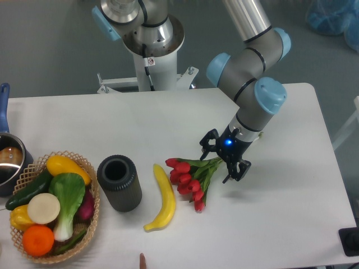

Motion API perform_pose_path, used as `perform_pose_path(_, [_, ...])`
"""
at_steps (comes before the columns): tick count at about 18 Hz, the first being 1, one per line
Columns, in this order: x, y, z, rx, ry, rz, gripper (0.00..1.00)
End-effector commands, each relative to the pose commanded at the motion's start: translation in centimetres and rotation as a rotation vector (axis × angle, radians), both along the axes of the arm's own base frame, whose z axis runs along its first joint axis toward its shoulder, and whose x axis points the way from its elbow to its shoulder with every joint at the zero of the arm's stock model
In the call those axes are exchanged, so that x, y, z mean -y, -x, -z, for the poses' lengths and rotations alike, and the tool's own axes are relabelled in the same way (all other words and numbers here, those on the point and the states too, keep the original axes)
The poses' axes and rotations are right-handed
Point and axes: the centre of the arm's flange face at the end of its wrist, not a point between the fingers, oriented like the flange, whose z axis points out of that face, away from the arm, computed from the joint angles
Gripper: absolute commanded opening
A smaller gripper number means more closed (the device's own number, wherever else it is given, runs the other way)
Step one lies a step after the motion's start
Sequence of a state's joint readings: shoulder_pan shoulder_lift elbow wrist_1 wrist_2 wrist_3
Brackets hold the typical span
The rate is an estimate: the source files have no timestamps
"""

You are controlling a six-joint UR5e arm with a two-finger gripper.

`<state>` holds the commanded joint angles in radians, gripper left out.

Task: Pick up the flowers from the table
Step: 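Lower the gripper over the tulip stems just below the flower heads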

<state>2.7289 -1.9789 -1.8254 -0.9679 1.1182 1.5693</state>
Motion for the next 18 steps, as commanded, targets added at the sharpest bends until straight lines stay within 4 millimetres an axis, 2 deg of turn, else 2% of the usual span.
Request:
perform_pose_path(4, [1.2, -0.1, 0.6, -0.007, 0.059, -0.005, 1.0])
perform_pose_path(10, [0.9, -1.3, 1.5, 0.016, 0.067, 0.006, 1.0])
perform_pose_path(13, [0.2, -2.0, 1.8, 0.022, 0.074, 0.016, 1.0])
perform_pose_path(18, [0.1, -2.0, 3.1, 0.037, 0.093, 0.021, 1.0])
